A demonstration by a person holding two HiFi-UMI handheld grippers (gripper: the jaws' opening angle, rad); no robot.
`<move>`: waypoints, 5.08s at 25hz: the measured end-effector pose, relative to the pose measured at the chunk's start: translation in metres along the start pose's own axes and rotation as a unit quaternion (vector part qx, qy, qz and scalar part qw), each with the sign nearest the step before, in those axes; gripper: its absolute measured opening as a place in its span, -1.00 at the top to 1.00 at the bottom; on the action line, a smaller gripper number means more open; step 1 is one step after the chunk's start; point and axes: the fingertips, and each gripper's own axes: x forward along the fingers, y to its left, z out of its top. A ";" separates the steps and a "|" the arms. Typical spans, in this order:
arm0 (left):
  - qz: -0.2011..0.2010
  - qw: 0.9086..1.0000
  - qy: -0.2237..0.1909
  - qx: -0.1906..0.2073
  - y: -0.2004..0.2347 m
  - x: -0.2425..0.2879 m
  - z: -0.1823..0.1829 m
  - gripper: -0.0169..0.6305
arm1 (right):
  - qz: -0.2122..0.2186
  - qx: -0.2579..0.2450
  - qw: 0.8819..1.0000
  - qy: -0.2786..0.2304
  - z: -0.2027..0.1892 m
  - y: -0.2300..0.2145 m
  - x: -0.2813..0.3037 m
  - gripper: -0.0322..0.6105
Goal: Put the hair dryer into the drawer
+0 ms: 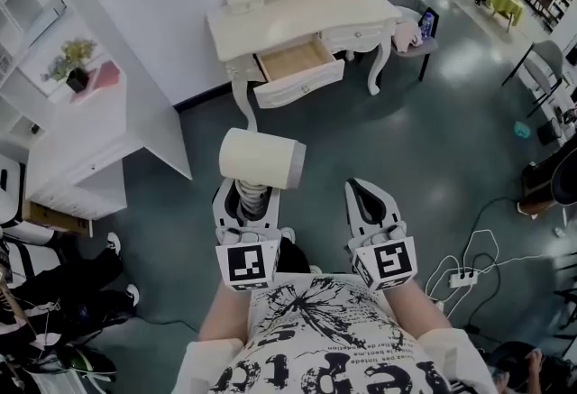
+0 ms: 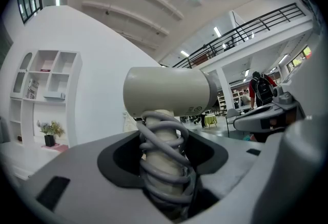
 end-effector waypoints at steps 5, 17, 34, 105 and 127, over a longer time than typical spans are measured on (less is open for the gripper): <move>0.002 1.000 0.005 -0.004 0.019 0.026 -0.012 0.17 | -0.001 0.005 1.000 0.006 -0.006 -0.004 0.032 0.86; -0.026 0.999 0.006 -0.018 0.110 0.172 -0.032 0.18 | -0.036 0.001 0.999 0.024 0.000 -0.045 0.189 0.86; -0.053 0.998 0.021 -0.021 0.199 0.350 -0.059 0.17 | -0.060 -0.008 0.998 0.031 0.012 -0.108 0.379 0.86; -0.424 0.766 0.475 0.086 0.019 0.635 -0.413 0.17 | 0.189 0.043 0.968 0.162 -0.119 -0.320 0.641 0.86; -0.428 0.728 0.526 0.102 0.000 0.627 -0.450 0.17 | 0.166 0.047 0.968 0.181 -0.135 -0.327 0.633 0.86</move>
